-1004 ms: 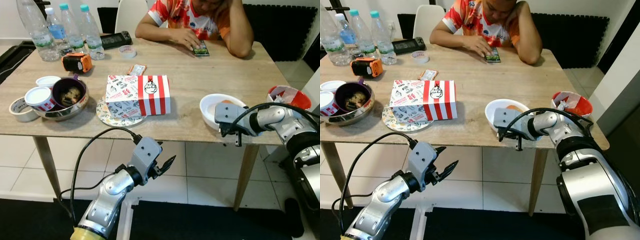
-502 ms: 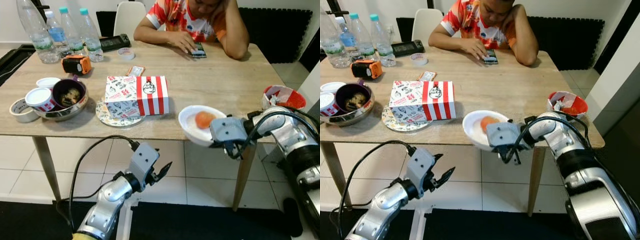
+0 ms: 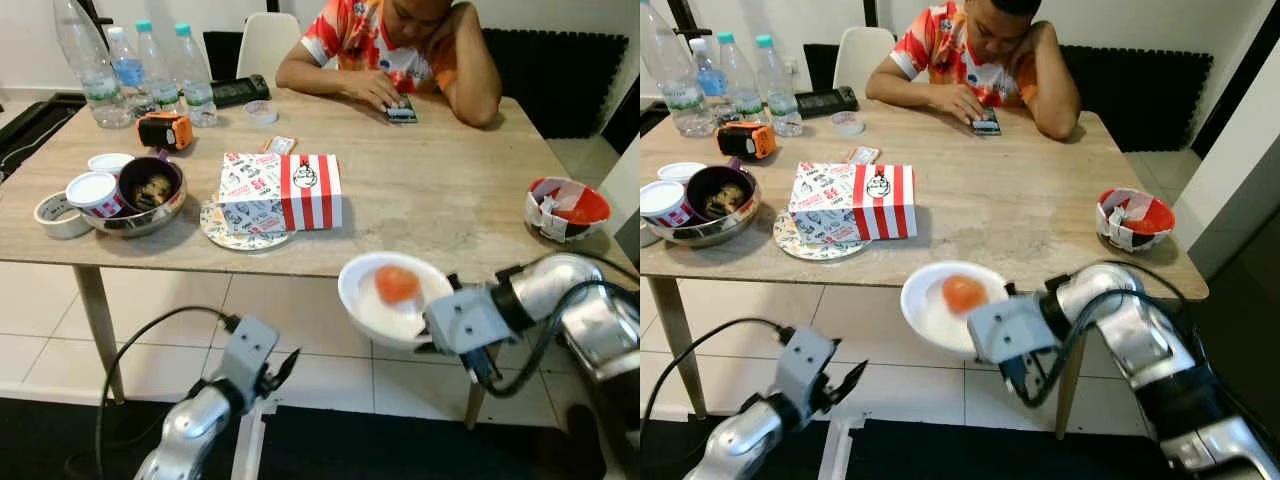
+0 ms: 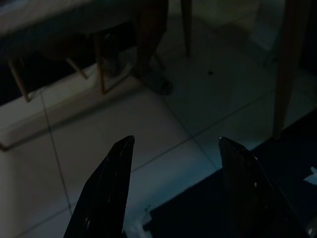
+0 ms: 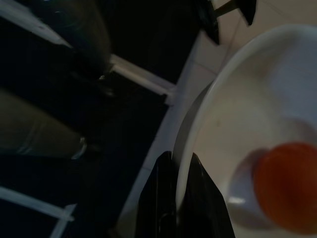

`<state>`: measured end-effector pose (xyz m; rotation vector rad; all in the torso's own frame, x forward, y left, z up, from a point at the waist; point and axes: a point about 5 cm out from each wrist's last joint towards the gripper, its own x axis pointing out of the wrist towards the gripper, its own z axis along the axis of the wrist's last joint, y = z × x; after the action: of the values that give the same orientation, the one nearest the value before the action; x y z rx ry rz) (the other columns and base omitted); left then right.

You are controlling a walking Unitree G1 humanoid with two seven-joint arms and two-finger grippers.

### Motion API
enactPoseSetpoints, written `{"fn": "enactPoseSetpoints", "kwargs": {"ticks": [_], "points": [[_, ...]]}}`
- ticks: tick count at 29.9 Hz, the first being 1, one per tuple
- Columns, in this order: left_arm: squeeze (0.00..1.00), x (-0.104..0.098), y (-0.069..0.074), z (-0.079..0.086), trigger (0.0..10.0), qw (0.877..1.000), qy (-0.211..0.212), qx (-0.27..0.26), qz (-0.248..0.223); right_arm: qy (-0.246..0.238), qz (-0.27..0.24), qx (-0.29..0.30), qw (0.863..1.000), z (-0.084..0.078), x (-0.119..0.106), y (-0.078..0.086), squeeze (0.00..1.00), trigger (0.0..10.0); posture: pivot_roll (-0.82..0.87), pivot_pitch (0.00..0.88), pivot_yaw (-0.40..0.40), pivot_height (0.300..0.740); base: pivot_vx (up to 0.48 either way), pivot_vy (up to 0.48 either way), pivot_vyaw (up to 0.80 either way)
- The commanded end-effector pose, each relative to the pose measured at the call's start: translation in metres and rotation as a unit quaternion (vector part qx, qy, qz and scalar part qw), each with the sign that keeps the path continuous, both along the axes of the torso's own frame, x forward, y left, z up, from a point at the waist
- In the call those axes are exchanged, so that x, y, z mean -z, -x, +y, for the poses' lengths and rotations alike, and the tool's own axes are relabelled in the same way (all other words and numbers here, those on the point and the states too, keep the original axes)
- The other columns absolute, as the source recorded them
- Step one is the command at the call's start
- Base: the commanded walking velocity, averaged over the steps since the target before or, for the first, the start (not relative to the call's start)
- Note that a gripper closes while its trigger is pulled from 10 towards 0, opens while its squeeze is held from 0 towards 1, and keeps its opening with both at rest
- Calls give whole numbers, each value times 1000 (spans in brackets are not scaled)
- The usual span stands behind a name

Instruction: Restocking fridge

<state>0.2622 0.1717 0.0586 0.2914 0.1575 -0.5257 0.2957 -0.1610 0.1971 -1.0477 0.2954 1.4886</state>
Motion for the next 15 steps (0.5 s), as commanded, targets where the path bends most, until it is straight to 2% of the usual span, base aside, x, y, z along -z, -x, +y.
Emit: {"fn": "enactPoseSetpoints", "kwargs": {"ticks": [1,8,15], "points": [[0,6,4,6,10000,1000,-15,-1,8,-5,-6,-17,1000,5,-5,6,0,0,-75,101,-49,740,0,0,0],[0,11,6,8,10000,1000,-16,-10,13,-12,3,-16,1000,10,-4,19,0,0,-76,97,-46,740,0,0,0],[0,18,8,5,10000,1000,-14,-14,24,0,27,-8,1000,9,20,33,0,0,-78,95,-43,740,0,0,0]]}}
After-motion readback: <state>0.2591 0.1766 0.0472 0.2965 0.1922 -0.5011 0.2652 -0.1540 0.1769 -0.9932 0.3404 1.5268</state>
